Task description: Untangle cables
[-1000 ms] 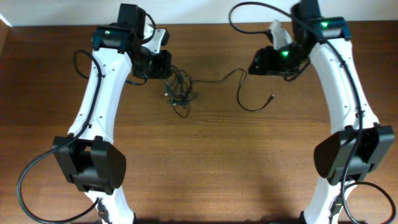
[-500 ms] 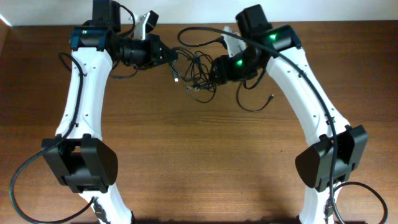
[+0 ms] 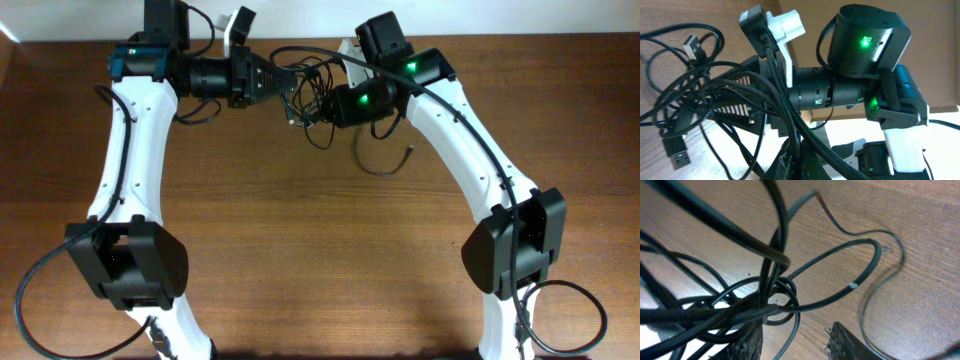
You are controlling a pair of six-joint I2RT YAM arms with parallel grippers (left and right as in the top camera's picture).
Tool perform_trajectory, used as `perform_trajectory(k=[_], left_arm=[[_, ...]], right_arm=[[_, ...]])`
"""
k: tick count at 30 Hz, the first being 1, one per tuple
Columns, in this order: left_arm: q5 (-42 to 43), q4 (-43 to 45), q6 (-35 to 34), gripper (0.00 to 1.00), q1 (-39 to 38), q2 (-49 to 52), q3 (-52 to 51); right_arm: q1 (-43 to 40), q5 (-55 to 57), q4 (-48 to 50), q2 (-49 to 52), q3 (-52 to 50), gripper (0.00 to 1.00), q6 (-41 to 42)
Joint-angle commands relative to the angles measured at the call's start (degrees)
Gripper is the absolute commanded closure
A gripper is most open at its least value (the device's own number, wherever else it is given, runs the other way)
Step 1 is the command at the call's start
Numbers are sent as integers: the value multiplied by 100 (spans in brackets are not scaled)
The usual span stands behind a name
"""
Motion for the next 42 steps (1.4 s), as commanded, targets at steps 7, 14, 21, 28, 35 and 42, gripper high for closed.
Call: perform_trajectory(k=[7, 14, 21, 28, 35, 42], left_arm=[[566, -7, -17, 100, 214, -28, 55], [1123, 98, -297, 100, 212, -28, 55], [1554, 111, -317, 100, 212, -28, 55], [-990, 258, -310, 100, 212, -28, 55], [-6172, -507, -310, 89, 116, -28, 52], [-6765, -643, 315, 65, -323, -22, -575]], right_arm=[[-417, -1585, 968, 66, 13, 53, 765], [-505, -1626, 1711, 66, 13, 53, 1611], [-463, -1093, 1591, 70, 11, 85, 1663], [-654, -474, 151, 68, 11, 96, 887], [-1257, -404, -1281, -33, 13, 96, -61], [-1298, -509, -1744, -1097, 13, 96, -352]])
